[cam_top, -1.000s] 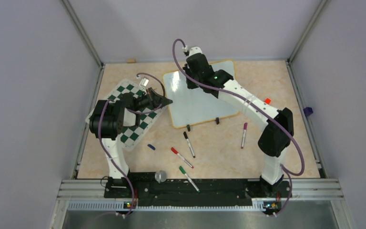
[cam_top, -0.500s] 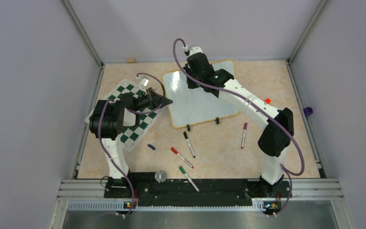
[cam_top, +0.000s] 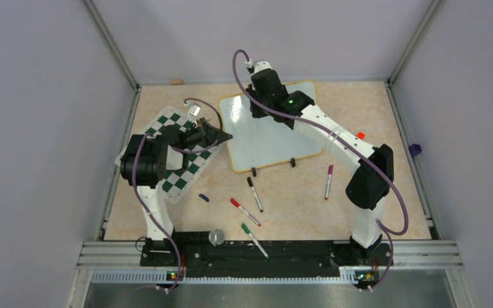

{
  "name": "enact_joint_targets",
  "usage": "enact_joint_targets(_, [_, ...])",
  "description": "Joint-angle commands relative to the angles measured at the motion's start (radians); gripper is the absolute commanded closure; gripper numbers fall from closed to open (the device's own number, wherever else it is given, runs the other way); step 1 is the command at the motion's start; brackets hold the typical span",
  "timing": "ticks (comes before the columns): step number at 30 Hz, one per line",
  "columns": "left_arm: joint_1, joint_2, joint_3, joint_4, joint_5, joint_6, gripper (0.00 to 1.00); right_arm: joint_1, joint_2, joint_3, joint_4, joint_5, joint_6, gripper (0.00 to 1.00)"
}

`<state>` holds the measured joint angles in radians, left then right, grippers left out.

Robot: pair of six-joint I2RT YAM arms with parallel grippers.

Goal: Write a sentence on the whiteboard

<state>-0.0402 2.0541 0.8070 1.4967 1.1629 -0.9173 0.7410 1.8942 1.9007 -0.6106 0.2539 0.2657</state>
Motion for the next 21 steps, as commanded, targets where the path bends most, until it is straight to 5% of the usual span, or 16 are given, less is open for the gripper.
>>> enact_joint_targets(1, [0.004,-0.027,0.001,0.123,0.006,0.069,1.00,-0.012,0.012,0.056,0.011,-0.029,0.007,1.00])
enact_joint_targets(21, [0.004,-0.028,-0.001,0.123,0.001,0.069,1.00,-0.012,0.003,0.029,-0.020,-0.066,0.010,1.00])
